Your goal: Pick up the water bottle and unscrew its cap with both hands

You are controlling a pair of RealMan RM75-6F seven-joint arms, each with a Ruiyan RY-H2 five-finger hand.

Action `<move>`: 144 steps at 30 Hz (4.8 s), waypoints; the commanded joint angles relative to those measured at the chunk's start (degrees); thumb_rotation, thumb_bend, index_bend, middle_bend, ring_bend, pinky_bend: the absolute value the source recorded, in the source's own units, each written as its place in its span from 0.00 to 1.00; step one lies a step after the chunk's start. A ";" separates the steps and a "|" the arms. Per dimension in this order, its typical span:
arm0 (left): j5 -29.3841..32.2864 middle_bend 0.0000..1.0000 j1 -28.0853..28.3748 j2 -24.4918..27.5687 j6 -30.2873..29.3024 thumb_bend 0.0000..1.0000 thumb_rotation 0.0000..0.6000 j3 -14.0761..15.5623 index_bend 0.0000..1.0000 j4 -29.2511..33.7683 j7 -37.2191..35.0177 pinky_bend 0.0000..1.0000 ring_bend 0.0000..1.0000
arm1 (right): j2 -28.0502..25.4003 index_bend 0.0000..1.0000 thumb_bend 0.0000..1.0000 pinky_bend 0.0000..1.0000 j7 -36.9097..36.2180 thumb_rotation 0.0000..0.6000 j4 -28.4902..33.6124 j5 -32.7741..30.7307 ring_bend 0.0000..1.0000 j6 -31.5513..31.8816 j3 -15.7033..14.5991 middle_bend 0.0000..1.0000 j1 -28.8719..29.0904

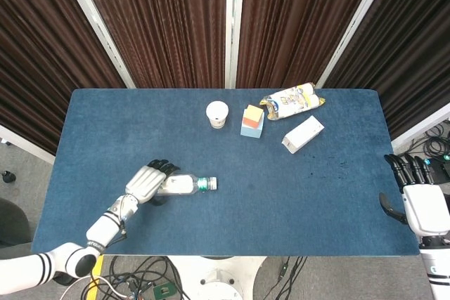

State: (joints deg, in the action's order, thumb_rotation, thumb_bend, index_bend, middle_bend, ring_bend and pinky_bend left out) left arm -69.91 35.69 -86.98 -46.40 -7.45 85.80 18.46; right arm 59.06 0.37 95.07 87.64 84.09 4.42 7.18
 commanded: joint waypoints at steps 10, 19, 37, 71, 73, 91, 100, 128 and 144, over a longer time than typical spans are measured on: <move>9.40 0.24 2.82 -4.41 -0.98 0.19 1.00 -0.78 0.22 -2.08 4.46 0.27 0.19 | 0.43 0.07 0.34 0.00 -0.64 1.00 -0.82 -0.54 0.00 -0.85 -0.03 0.10 0.26; 9.50 0.40 3.24 -5.25 -2.43 0.22 1.00 0.35 0.38 -2.72 3.93 0.41 0.32 | 0.96 0.07 0.34 0.00 -1.31 1.00 -1.47 -0.27 0.00 -1.24 -0.02 0.10 0.65; -25.42 0.55 1.14 -0.21 -15.10 0.34 1.00 7.02 0.56 -7.90 -39.38 0.44 0.42 | -5.58 0.13 0.33 0.00 -9.89 1.00 10.50 5.16 0.00 -14.91 1.78 0.13 12.04; -19.56 0.55 3.43 -3.25 -15.45 0.34 1.00 3.23 0.56 -4.07 -40.45 0.42 0.42 | 4.39 0.33 0.27 0.00 -10.04 0.87 11.44 -4.34 0.00 -37.91 5.67 0.12 34.57; -19.51 0.55 3.50 -3.19 -15.47 0.34 1.00 3.21 0.56 -3.94 -40.36 0.42 0.42 | 4.57 0.33 0.27 0.00 -9.72 0.87 11.38 -4.76 0.00 -37.95 5.63 0.12 34.78; -19.34 0.55 4.01 -2.67 -15.45 0.34 1.00 3.43 0.56 -2.86 -39.55 0.42 0.42 | 5.58 0.29 0.27 0.00 -8.85 0.87 10.98 -6.20 0.00 -37.54 5.16 0.12 36.15; -18.53 0.55 4.21 -2.59 -15.13 0.34 1.00 3.12 0.56 -2.98 -39.93 0.42 0.42 | 5.46 0.29 0.27 0.00 -8.60 0.87 11.70 -5.98 0.00 -37.78 4.49 0.12 36.60; -17.16 0.58 4.99 -2.23 -12.73 0.34 1.00 3.59 0.56 -2.77 -38.64 0.42 0.44 | 5.68 0.29 0.28 0.00 -7.99 0.87 12.81 -5.38 0.00 -37.67 4.10 0.12 38.24; -15.92 0.58 5.35 -1.85 -10.68 0.34 1.00 3.95 0.56 -2.06 -36.66 0.42 0.44 | 6.01 0.29 0.28 0.00 -7.42 0.87 13.53 -4.58 0.00 -37.48 3.77 0.12 38.95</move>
State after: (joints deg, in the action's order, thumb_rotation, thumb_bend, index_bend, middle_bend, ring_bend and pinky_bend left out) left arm -85.86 41.03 -88.84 -57.12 -3.53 83.72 -18.24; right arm 65.04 -7.08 108.57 83.01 46.58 8.21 46.11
